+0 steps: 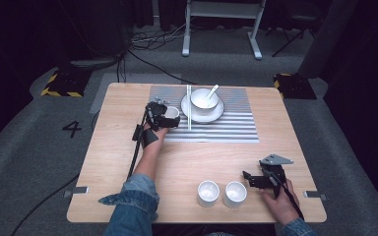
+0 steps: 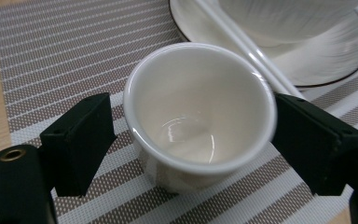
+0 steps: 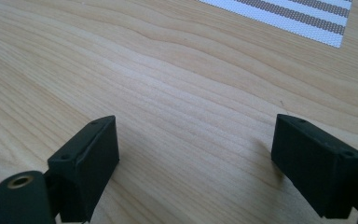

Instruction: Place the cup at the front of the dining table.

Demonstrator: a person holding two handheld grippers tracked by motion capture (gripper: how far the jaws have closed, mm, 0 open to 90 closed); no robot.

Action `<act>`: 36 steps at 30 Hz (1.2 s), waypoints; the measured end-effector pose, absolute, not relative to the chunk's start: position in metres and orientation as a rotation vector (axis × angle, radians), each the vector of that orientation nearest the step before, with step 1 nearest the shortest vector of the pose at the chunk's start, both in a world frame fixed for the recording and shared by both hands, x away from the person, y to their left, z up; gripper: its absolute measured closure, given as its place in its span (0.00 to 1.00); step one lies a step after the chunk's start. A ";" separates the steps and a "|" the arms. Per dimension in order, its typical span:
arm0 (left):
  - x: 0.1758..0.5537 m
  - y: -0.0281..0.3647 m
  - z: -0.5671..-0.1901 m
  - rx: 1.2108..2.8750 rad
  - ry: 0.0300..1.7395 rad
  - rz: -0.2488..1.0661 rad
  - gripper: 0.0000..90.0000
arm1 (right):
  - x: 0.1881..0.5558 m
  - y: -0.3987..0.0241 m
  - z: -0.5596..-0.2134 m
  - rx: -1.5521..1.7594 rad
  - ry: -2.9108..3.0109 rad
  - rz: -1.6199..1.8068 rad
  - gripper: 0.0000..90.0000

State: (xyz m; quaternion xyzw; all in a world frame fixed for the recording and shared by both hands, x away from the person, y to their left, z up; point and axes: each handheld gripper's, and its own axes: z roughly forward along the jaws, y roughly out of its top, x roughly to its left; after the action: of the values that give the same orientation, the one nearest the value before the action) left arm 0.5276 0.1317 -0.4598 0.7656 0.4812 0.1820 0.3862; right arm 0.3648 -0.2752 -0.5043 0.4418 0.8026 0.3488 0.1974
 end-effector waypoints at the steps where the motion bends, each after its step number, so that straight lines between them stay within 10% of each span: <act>1: 0.524 0.135 -0.457 1.952 1.220 0.462 0.17 | 0.365 -0.275 -0.504 1.237 2.247 0.977 0.17; 36: 0.393 0.168 -0.433 2.116 1.159 0.392 0.18 | 0.366 -0.274 -0.504 1.237 2.252 0.974 0.15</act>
State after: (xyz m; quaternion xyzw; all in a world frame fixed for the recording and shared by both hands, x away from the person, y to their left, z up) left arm 0.3934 0.1684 -0.4333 0.8137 0.4455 0.1508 0.3416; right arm 0.3656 -0.2744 -0.5044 0.4415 0.8037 0.3475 0.1956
